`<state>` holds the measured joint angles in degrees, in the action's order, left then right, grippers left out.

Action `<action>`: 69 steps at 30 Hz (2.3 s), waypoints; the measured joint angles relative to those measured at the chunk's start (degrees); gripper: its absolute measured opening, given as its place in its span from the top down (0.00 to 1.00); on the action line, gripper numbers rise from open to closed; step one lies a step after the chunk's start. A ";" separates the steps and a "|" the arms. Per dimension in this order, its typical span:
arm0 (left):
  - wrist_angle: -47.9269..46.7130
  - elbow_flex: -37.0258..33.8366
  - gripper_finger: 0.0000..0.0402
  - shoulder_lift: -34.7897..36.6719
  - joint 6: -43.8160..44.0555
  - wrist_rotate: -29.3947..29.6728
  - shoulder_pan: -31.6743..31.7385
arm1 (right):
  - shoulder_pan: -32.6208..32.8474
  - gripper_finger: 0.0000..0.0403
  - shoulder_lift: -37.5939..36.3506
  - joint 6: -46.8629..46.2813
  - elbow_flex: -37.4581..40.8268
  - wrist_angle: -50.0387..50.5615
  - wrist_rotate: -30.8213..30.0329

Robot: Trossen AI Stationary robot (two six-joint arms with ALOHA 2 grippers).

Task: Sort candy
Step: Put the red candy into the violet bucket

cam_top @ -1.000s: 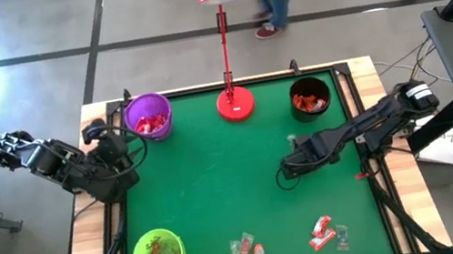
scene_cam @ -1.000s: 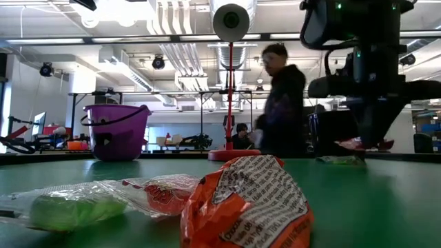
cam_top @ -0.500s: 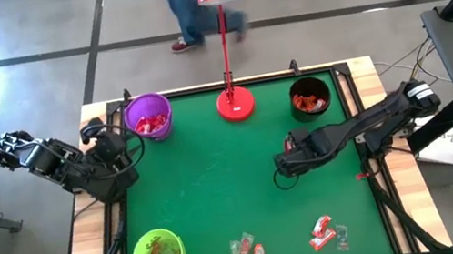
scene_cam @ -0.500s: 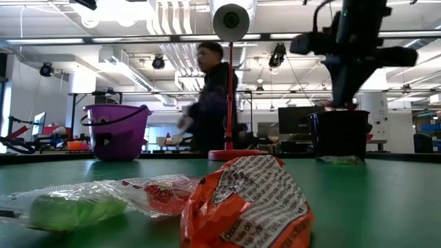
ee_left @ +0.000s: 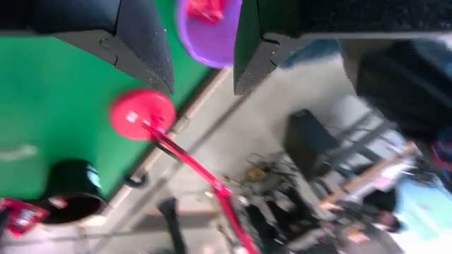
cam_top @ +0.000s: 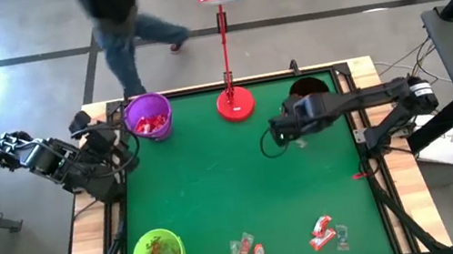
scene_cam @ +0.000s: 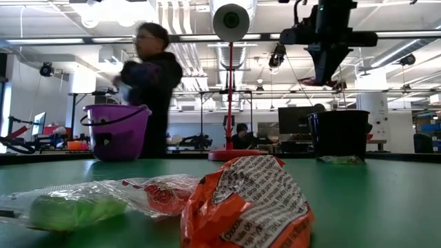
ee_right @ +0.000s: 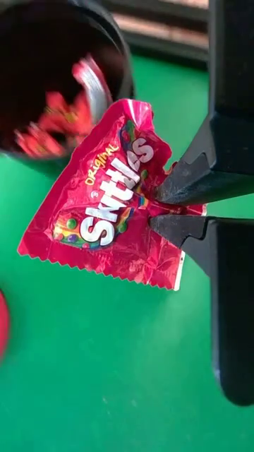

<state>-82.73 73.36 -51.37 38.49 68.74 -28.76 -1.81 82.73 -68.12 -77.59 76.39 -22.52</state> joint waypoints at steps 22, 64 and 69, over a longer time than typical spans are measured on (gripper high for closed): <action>0.01 0.00 0.68 0.15 -0.03 20.71 13.35 | -23.83 0.97 -9.87 26.52 -2.70 0.66 3.39; 20.98 -0.55 0.57 -1.08 0.26 -23.99 24.75 | -20.19 0.97 -2.60 45.09 -7.00 -39.66 16.80; 29.32 -3.08 0.58 -1.80 -2.82 -29.28 25.03 | -17.11 0.97 0.46 47.89 -12.49 -39.98 16.79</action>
<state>-53.41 70.28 -53.17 35.67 39.46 -3.73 -18.91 83.19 -20.23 -90.08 36.41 -5.73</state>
